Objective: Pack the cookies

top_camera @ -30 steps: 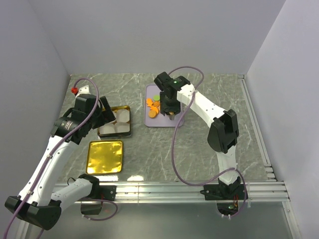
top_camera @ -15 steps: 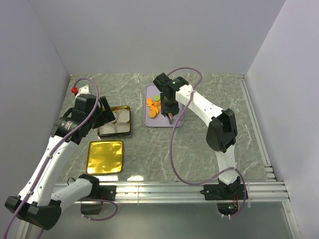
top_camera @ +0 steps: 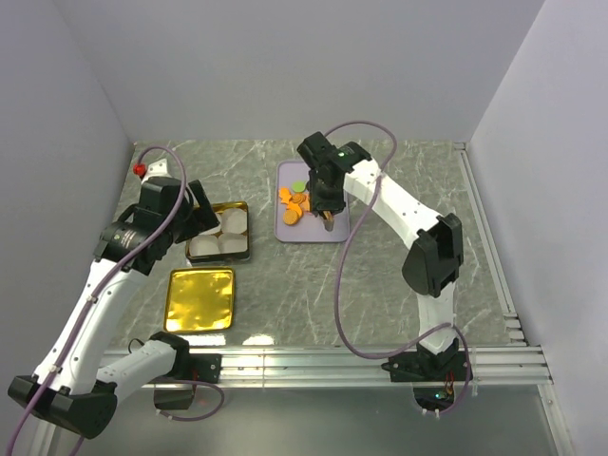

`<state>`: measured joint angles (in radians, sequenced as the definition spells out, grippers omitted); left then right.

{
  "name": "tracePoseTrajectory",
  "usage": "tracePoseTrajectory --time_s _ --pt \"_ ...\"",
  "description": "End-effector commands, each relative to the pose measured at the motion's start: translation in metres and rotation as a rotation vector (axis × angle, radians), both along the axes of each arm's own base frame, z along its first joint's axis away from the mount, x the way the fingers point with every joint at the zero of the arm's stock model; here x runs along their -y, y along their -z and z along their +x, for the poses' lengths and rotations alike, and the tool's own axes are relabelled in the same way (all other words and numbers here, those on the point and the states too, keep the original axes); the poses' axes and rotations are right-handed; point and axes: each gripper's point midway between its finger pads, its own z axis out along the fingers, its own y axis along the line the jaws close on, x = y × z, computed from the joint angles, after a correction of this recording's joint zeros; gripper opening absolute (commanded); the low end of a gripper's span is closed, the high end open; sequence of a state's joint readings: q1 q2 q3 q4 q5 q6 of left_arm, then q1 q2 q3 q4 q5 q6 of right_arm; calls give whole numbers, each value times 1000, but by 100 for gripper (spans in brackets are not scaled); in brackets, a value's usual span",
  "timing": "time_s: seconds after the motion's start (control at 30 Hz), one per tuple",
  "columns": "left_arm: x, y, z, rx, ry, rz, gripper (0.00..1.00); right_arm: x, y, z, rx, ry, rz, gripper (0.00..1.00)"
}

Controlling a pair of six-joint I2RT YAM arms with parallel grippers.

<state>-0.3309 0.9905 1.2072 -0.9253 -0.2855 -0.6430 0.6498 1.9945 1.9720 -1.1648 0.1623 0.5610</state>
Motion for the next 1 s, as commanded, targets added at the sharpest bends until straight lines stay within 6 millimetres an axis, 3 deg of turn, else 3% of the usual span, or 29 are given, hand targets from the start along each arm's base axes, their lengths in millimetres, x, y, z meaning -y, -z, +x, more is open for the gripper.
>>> tracePoseTrajectory --time_s 0.0,0.2,0.47,0.57,0.77,0.97 --pt "1 -41 2 135 11 -31 99 0 -52 0 107 7 92 37" --pt "-10 -63 -9 228 -41 -58 100 -32 -80 -16 140 -101 214 38" --pt "-11 -92 -34 487 24 -138 99 -123 -104 -53 109 -316 412 38" --pt "-11 -104 -50 602 65 -167 99 -149 -112 -55 116 -358 491 38" --pt "-4 -103 -74 605 123 -232 99 -191 -105 -56 63 -419 624 39" --pt "5 -122 -96 577 179 -298 100 -227 -83 -56 17 -459 686 39"
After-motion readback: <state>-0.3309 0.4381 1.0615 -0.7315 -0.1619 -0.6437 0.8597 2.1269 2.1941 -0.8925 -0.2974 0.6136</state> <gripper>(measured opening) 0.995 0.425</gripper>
